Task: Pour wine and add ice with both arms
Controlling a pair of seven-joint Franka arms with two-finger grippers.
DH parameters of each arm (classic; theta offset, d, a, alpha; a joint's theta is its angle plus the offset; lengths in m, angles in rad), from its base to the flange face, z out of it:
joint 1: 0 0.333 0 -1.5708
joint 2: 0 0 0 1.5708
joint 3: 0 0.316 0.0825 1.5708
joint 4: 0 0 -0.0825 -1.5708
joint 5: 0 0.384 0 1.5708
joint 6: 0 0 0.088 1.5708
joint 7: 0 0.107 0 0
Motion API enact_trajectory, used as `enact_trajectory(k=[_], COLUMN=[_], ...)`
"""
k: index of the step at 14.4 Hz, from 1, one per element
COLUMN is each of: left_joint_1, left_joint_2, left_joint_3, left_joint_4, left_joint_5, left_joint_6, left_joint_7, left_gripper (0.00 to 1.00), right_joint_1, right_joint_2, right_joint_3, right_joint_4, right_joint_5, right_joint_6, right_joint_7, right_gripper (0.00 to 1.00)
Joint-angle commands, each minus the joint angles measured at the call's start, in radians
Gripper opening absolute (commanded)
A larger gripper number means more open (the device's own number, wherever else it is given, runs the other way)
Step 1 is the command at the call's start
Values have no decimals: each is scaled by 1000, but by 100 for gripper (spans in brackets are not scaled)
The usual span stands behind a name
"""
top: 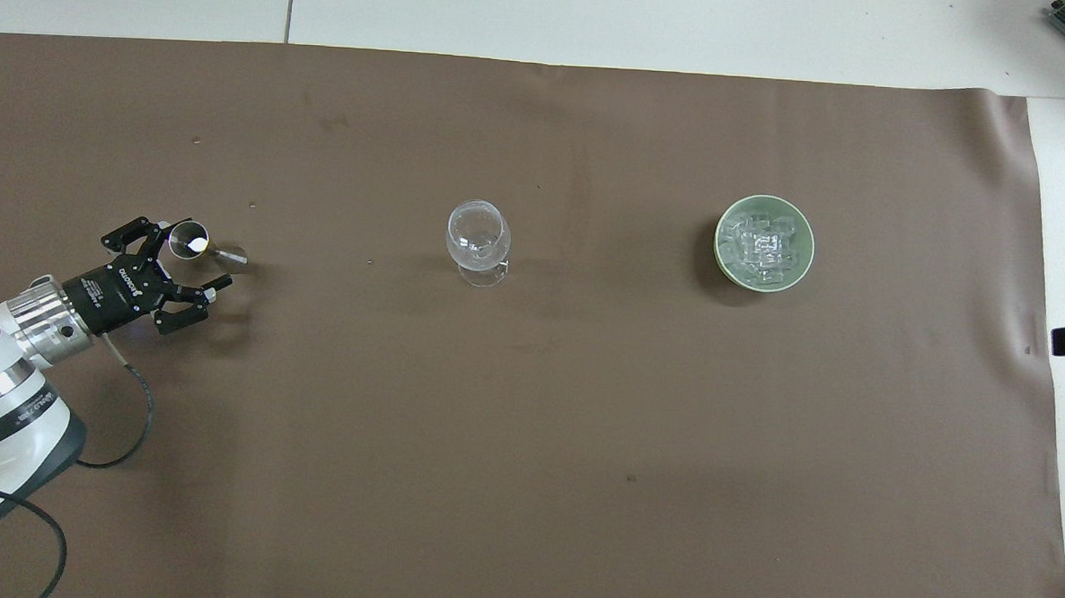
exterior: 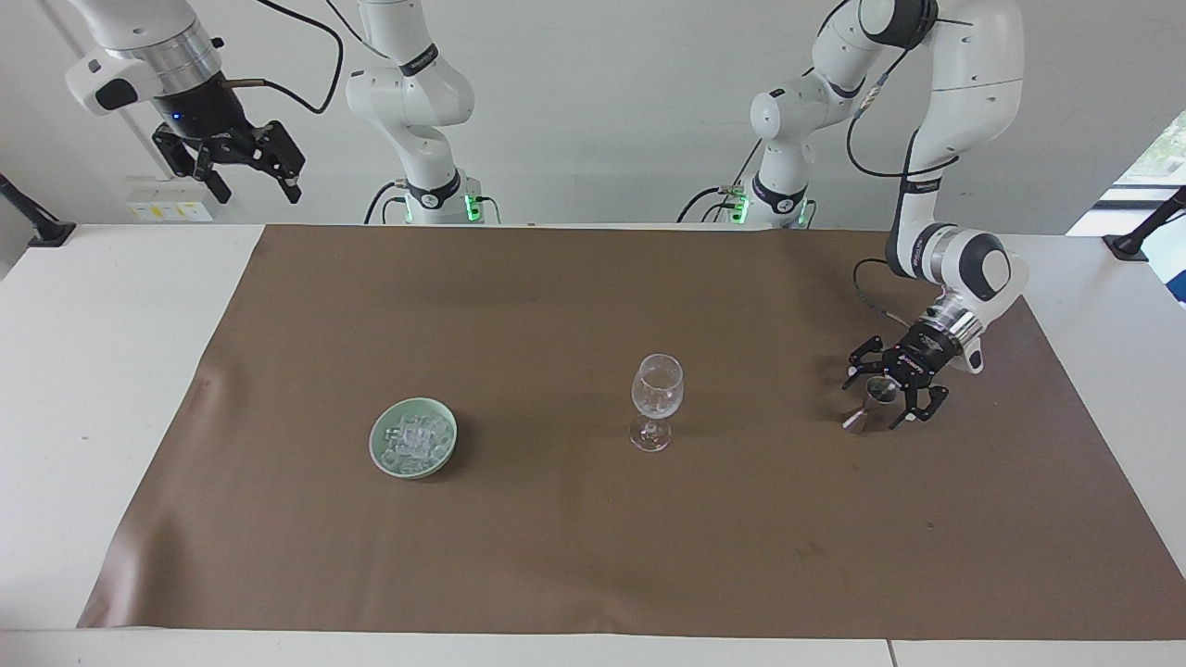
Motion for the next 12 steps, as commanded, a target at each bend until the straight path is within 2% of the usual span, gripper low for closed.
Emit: enact_trajectory(k=[1,12], left_joint_1=[-20,-40], left_joint_2=[-5,-5], left_joint_3=[9,7], left_joint_4=[-17,-17], left_joint_5=[-29,-79], left_joint_6=[21,32], left_joint_7=[26,26], left_gripper=[100,98], right_joint_1=[-4,-4], right_joint_2=[-12,-12], right_joint_3=[4,4], right_joint_4=[-3,-3], right_joint_5=[-2,-2], right_joint_6=[-8,-8], right_joint_7=[-12,-10], right_gripper=[100,100])
